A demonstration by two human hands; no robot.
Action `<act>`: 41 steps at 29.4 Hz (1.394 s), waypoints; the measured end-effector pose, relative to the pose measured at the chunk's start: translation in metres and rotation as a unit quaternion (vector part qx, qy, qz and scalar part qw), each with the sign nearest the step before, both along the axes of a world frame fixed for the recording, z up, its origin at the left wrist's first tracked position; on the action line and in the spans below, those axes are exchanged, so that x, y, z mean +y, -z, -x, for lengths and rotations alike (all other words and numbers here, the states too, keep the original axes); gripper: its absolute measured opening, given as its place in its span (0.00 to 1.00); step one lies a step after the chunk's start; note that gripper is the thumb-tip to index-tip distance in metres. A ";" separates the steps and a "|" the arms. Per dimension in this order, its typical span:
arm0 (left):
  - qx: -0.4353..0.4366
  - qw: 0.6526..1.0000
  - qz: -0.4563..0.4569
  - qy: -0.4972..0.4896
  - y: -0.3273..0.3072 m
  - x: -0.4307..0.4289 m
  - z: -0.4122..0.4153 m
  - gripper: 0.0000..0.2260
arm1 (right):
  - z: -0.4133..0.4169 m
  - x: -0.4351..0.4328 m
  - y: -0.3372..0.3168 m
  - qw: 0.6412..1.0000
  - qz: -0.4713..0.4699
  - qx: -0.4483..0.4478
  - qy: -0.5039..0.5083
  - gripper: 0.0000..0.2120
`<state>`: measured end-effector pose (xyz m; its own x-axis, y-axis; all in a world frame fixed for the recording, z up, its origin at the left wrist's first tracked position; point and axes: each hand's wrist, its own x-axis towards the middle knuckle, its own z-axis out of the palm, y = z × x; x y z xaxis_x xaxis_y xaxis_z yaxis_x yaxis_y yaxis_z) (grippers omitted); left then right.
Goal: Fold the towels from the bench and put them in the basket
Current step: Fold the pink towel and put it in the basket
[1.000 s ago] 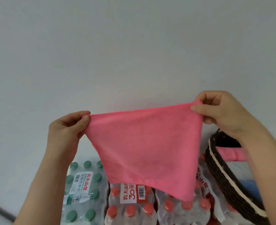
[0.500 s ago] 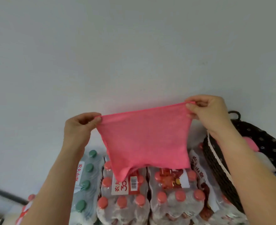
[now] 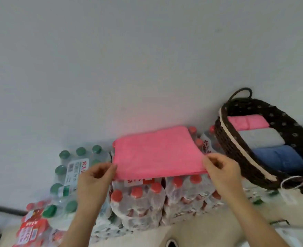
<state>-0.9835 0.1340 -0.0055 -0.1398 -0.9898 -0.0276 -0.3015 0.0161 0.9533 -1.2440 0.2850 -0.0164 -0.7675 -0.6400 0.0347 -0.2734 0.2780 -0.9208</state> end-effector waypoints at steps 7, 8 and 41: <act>-0.116 0.991 -0.049 0.041 0.060 0.029 -0.028 0.16 | -0.045 0.027 0.058 0.991 -0.087 0.000 0.099 0.11; -0.106 0.992 -0.052 0.038 0.061 0.030 -0.030 0.16 | -0.049 0.028 0.060 0.989 -0.080 -0.018 0.119 0.13; 0.132 0.922 -0.346 0.110 0.081 0.043 -0.061 0.10 | -0.071 0.042 0.056 0.692 0.221 -0.643 0.244 0.06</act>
